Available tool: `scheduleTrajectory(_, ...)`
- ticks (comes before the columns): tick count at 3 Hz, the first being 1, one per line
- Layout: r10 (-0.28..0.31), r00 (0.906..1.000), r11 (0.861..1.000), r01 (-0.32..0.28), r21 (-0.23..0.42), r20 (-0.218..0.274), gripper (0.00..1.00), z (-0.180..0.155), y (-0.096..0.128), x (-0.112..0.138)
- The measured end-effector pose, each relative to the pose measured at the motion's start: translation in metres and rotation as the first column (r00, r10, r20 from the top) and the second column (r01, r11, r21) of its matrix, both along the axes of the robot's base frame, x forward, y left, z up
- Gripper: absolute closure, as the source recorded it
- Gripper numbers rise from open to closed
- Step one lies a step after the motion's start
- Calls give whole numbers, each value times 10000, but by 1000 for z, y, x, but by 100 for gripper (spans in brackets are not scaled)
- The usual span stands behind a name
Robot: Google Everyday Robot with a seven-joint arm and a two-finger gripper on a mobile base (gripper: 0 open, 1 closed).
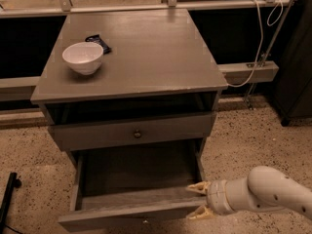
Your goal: Close middle drawer
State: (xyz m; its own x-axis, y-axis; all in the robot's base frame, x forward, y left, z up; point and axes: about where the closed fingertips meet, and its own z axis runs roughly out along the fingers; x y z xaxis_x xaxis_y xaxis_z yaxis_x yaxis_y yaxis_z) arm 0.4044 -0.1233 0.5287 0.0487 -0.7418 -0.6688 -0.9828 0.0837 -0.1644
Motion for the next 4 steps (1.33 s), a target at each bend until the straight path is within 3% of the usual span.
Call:
scheduleTrajectory(1,530,9969,9981,-511,337,-584,61,-44,18,-25)
scheduleTrajectory(2,890,9879,9957,-848,382,-1268,91,-83,35,-49)
scheduleTrajectory(3,890,9880,9957,-848,382,-1266,100,-83,35,-49)
scheduleTrajectory(4,749,9927,9968,-718,364,-942,100,-86,43,-53)
